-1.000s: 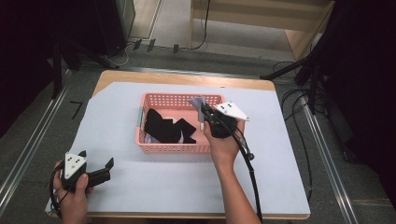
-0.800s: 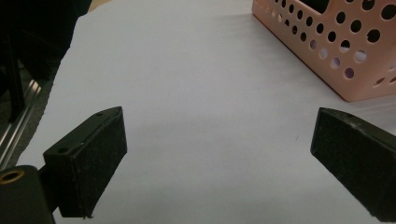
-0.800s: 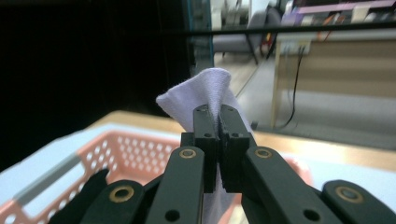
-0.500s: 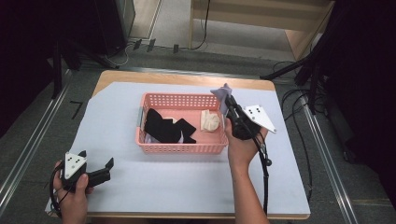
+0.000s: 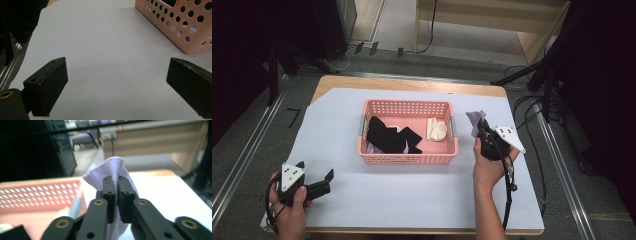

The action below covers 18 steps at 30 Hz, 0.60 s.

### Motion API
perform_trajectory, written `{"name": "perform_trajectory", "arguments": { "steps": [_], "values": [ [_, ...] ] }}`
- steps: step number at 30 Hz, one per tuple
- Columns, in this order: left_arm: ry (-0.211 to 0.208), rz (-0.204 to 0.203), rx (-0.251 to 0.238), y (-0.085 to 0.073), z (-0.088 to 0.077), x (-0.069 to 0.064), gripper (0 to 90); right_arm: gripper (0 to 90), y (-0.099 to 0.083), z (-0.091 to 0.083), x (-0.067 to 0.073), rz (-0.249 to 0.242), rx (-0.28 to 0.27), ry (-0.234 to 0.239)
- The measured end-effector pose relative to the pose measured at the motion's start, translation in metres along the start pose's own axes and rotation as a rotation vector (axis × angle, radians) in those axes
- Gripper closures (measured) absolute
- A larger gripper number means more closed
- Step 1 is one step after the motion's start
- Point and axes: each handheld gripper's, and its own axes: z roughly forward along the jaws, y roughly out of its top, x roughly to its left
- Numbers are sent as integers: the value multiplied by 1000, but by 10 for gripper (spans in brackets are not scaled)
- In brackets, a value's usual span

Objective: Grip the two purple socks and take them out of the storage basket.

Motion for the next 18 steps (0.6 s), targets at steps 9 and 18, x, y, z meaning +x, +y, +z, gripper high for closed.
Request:
{"name": "perform_trajectory", "arguments": {
  "steps": [9, 18],
  "values": [
    [2, 6, -1, 0, 1, 0, 44, 605, -1, 1, 27, 4, 31, 83],
    [0, 3, 4, 0, -1, 0, 44, 579, -19, 21, 112, -142, 230, 310]
  ]
}}
